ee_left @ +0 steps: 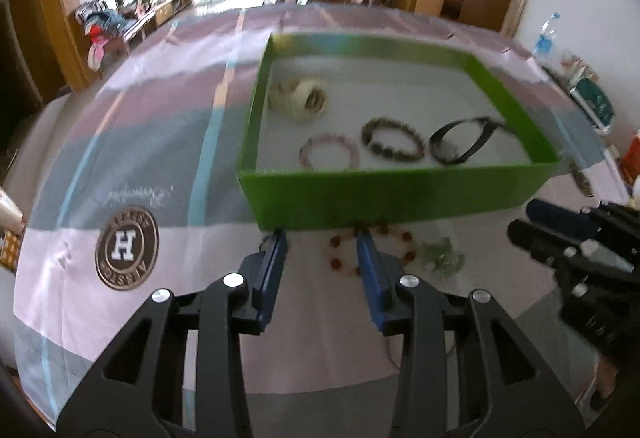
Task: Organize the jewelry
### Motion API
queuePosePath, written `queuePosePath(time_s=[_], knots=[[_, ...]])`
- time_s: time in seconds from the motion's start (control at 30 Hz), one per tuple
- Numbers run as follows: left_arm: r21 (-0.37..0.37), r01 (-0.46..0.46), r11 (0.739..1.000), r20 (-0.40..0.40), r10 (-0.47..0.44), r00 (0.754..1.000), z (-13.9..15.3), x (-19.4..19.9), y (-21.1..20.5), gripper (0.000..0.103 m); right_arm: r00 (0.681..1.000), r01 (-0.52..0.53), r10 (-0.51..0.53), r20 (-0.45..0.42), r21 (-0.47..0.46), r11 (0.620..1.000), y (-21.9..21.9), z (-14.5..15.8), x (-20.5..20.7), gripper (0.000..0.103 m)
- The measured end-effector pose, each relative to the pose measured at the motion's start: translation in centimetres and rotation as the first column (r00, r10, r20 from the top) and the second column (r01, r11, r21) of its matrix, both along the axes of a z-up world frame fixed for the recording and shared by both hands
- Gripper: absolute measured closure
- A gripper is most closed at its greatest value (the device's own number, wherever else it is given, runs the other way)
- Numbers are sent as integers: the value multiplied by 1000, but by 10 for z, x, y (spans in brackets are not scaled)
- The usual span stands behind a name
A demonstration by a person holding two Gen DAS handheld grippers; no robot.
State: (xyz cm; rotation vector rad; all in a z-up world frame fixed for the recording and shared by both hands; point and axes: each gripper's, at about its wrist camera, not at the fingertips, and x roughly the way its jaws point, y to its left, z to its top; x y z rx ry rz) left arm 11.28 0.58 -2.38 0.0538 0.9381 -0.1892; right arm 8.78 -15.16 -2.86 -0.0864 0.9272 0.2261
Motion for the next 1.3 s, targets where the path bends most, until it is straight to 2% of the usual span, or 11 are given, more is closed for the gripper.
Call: queuePosePath(time_s=[0.13,0.4,0.5,0.57,0.9,1.07,1.3], knots=[[-11,-13,1000,-51,12,999,-16,9,-1,66,997,-31,34,-65,51,998,13,-20,11,77],[43,-27,999,-98,31,995,-42,23,-8,66,994,-26,27,-105,8,1000,20,-42,16,77],[61,-23,998,-86,28,996,-44,21,-9,66,995,-23,23,-100,-5,1000,15,-43,10,77],[66,-7,998,-84,12,996,-44,15,-9,70,995,-24,24,-98,3,1000,9,-44,3,77],[30,49,998,-92,-46,995,-43,-43,5,70,995,30,-28,-100,11,1000,-25,-43,-25,77],[36,-4,999,-81,7,997,-45,-44,20,67,994,54,-52,-98,20,998,-31,-42,-25,77],[50,5,999,-71,-2,997,-44,-48,16,67,995,54,-53,-90,12,998,-30,-44,-29,76]])
